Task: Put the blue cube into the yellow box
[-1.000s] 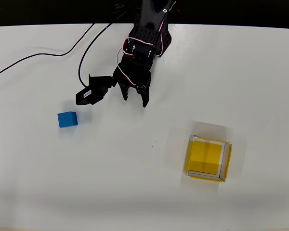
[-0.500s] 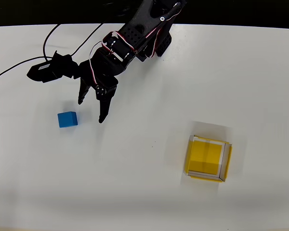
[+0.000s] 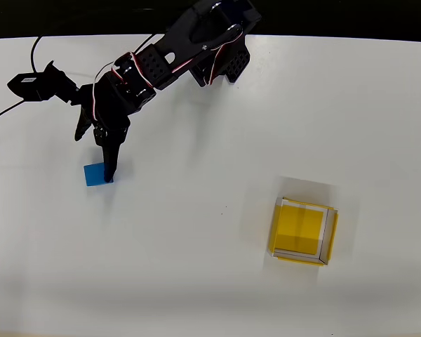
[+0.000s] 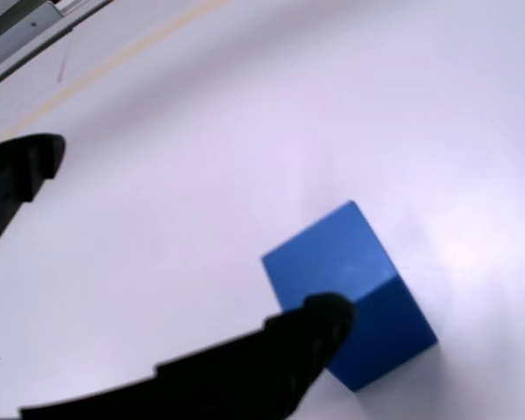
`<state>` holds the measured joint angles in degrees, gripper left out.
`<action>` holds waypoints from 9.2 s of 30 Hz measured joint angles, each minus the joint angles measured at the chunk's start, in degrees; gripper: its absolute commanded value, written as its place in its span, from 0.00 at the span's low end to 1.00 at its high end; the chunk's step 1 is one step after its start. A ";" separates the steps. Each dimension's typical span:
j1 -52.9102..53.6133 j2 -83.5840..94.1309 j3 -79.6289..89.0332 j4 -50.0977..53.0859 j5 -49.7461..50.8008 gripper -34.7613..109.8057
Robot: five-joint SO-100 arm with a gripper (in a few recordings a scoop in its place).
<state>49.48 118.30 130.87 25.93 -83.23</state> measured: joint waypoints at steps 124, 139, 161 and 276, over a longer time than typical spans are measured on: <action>-5.80 -37.71 -6.50 -28.04 -27.86 0.44; -5.80 -37.71 -6.50 -28.04 -29.27 0.44; -7.03 -28.21 -6.24 -28.83 -25.05 0.38; -52.82 40.78 29.97 16.26 -13.27 0.24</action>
<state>-3.34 159.08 160.84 42.19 -96.50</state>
